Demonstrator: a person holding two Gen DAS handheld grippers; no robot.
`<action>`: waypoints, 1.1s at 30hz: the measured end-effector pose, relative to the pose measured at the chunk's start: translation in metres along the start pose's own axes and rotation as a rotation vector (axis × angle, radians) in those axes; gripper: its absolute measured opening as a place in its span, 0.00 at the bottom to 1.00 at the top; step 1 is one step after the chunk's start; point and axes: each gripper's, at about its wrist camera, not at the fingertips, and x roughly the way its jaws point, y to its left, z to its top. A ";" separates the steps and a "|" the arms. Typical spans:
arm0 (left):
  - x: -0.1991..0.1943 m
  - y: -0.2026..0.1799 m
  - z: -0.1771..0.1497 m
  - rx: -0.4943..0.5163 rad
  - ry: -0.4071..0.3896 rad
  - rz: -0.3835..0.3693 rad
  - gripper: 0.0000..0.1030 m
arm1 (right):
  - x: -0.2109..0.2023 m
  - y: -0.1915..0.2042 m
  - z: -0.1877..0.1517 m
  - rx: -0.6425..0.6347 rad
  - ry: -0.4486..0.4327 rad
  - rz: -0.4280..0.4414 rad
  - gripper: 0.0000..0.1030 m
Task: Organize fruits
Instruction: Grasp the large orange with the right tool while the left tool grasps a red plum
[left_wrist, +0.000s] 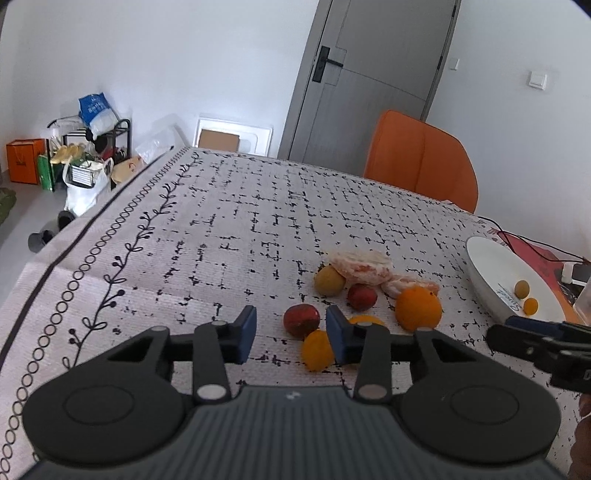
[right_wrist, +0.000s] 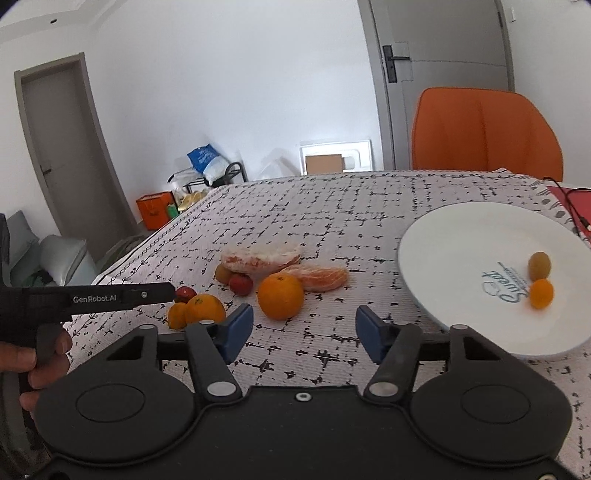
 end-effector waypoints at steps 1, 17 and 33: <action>0.002 -0.001 0.001 0.002 0.004 -0.002 0.38 | 0.003 0.001 0.000 -0.002 0.007 0.003 0.51; 0.023 0.000 0.005 0.004 0.045 -0.028 0.22 | 0.032 0.009 0.007 -0.010 0.057 0.029 0.36; 0.002 0.021 0.009 -0.041 -0.009 -0.015 0.22 | 0.063 0.019 0.013 -0.018 0.096 0.007 0.35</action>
